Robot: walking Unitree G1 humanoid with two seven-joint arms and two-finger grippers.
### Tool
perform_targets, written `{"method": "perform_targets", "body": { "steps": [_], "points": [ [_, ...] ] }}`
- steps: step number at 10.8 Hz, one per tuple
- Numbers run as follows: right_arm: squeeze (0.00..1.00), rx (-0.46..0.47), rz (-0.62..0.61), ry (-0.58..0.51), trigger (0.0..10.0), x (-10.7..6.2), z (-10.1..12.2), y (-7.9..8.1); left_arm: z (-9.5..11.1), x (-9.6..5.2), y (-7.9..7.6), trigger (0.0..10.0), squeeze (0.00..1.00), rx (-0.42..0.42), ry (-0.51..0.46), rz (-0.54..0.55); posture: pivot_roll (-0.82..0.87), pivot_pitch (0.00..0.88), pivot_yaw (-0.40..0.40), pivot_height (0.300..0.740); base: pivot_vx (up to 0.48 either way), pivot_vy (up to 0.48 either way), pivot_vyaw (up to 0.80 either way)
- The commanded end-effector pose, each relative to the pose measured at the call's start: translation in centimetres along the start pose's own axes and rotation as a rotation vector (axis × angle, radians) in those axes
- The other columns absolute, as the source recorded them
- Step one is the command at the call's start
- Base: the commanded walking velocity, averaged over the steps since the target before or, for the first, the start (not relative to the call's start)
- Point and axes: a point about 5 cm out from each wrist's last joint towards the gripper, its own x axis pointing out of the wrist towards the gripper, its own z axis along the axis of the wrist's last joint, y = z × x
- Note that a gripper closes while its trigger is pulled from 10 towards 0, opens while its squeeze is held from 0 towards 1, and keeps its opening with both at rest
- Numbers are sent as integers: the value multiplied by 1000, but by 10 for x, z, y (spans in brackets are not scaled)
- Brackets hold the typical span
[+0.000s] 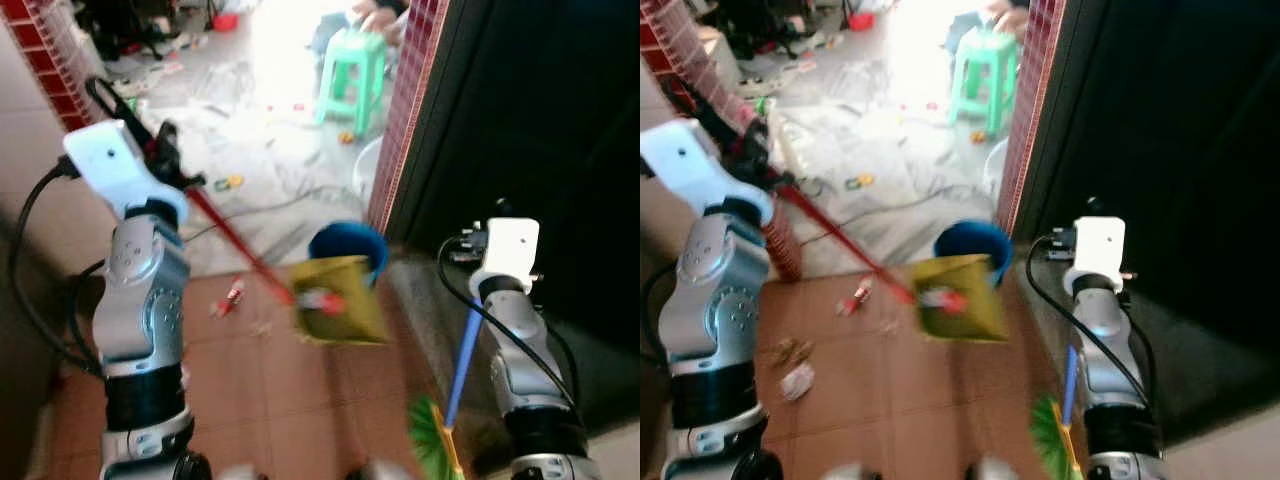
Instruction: Sweep floor
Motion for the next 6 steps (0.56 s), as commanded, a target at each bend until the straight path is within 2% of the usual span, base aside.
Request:
{"method": "perform_targets", "body": {
  "steps": [1,6],
  "points": [
    [0,12,30,-42,10000,3,11,8,21,2,2,10000,0,7,-99,9,-63,0,-15,740,469,0,0],
    [0,15,38,-40,10000,3,10,11,26,11,0,10000,0,39,-134,5,-60,0,-14,740,469,0,0]
  ]
}}
